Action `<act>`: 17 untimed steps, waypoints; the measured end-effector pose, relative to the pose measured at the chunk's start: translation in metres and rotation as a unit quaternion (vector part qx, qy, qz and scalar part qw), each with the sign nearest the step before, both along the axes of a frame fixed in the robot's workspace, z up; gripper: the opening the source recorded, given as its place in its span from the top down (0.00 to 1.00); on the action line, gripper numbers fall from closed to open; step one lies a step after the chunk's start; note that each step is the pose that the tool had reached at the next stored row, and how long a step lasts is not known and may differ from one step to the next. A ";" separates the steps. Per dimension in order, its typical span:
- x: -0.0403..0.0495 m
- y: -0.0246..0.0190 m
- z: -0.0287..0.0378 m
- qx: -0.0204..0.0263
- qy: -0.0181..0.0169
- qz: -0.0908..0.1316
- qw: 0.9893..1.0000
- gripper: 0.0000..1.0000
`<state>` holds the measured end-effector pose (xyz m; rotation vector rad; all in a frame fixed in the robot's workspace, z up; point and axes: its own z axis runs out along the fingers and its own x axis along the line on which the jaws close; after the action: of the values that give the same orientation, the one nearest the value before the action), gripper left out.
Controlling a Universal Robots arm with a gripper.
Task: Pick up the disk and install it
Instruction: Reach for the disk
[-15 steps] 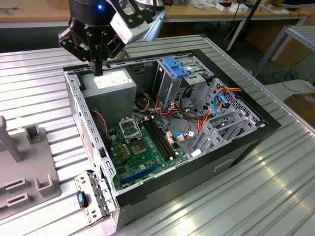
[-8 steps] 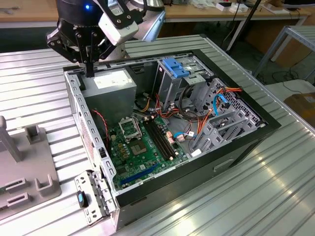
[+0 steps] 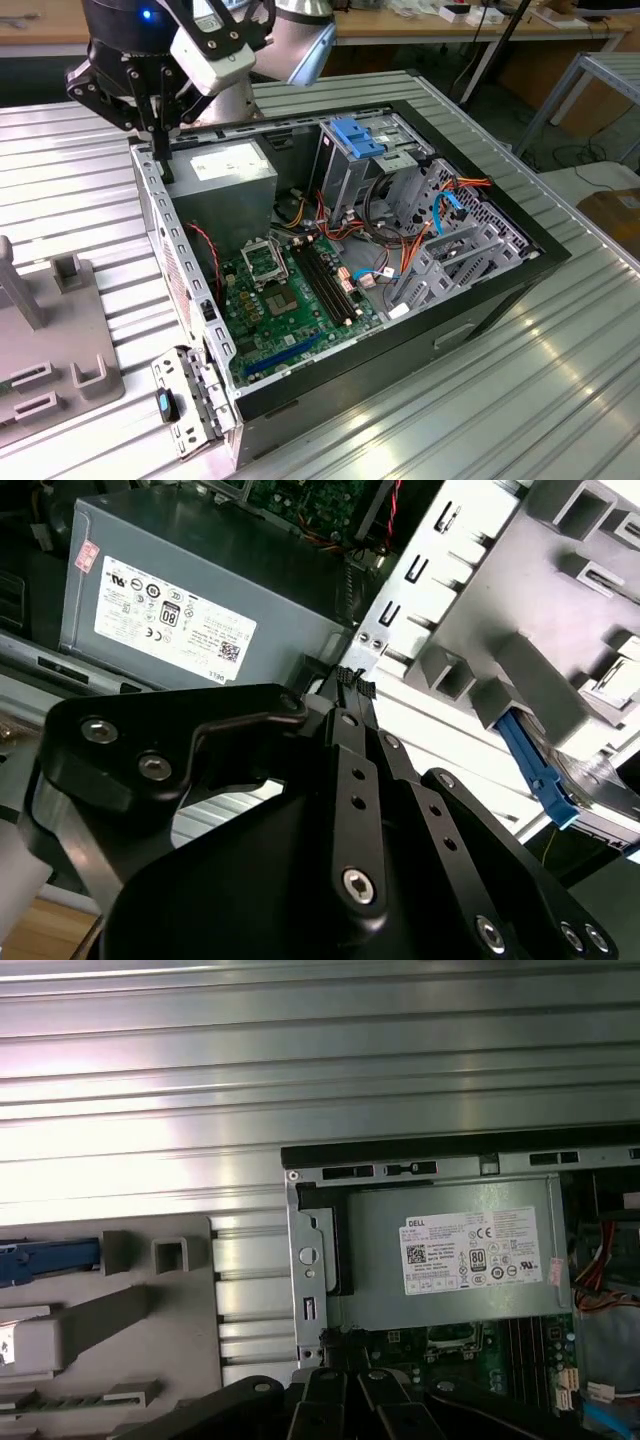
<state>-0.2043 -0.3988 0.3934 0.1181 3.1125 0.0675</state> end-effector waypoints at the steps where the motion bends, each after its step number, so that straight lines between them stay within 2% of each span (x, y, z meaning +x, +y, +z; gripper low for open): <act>1: -0.0028 0.0000 -0.0001 0.000 0.000 0.000 1.000 0.89; 6: -0.0116 0.0000 0.0000 0.000 0.000 0.000 1.000 0.89; 8: -0.0186 0.0000 -0.0001 0.000 0.000 0.000 1.000 0.89; 13: -0.0288 0.0000 0.0000 0.000 0.000 0.000 1.000 0.89; 17: -0.0425 0.0000 -0.0001 0.000 0.000 0.000 1.000 0.89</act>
<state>-0.2469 -0.3988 0.3933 0.1180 3.1124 0.0677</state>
